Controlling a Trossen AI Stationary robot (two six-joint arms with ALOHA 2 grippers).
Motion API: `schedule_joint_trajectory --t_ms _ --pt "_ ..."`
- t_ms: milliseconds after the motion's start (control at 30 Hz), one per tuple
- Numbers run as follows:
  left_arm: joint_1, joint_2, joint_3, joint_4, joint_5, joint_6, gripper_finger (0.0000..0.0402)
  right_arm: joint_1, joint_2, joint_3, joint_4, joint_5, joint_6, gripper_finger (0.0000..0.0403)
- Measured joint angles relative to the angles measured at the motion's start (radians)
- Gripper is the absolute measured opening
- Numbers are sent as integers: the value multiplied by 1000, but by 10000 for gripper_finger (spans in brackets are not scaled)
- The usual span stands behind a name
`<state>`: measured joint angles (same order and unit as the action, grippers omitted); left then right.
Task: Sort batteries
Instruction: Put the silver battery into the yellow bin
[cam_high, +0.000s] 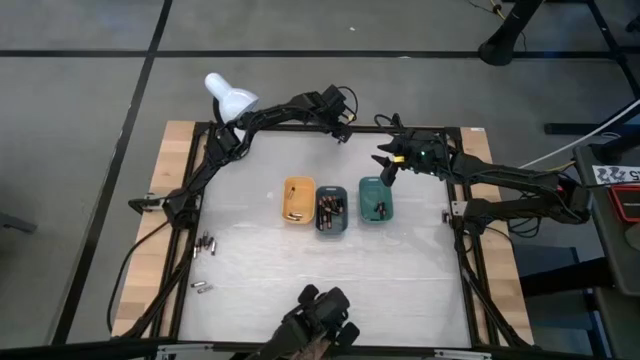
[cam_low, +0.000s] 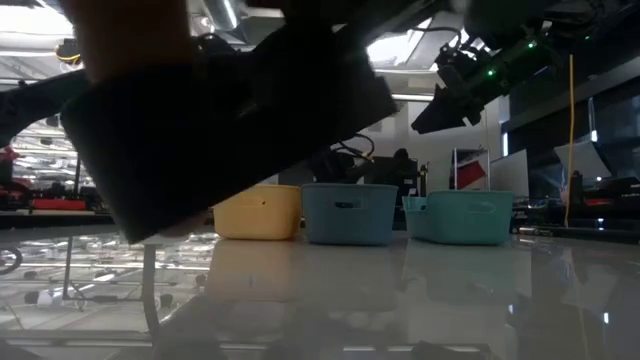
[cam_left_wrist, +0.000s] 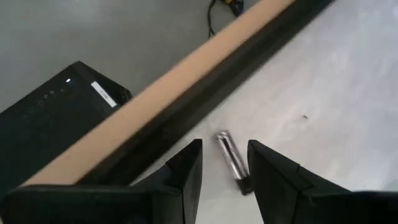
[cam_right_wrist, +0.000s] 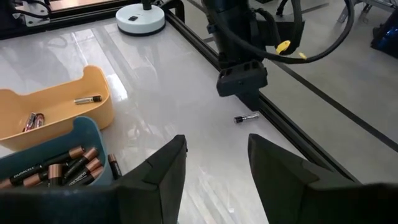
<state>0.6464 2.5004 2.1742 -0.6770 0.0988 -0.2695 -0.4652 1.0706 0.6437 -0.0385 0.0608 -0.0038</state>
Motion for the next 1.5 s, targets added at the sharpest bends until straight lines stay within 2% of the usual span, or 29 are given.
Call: schedule_joint_trajectory --t_ms 267,433,633,700,867,1033,1167,1367,1500 --pt "14 26 0 -22 20 37 118 0 0 0 19 0 6 172" --pt "7 30 51 -28 22 138 118 0 0 0 18 -3 7 172" --pt "-11 25 180 -172 -3 294 118 0 0 0 13 -8 6 172" --pt "-22 26 180 -184 -39 362 118 0 0 0 13 -8 1 172" --pt "-54 27 136 -176 -45 490 112 0 0 0 14 -8 0 172" --pt "-74 28 136 -155 -107 438 99 0 0 0 16 -8 7 172" --pt "-50 28 136 -152 -105 385 98 0 0 0 16 -8 10 172" --pt "-13 62 137 -121 17 345 100 0 0 0 22 -9 10 172" --pt "-11 83 135 -95 42 328 95 0 0 0 22 -9 23 172"
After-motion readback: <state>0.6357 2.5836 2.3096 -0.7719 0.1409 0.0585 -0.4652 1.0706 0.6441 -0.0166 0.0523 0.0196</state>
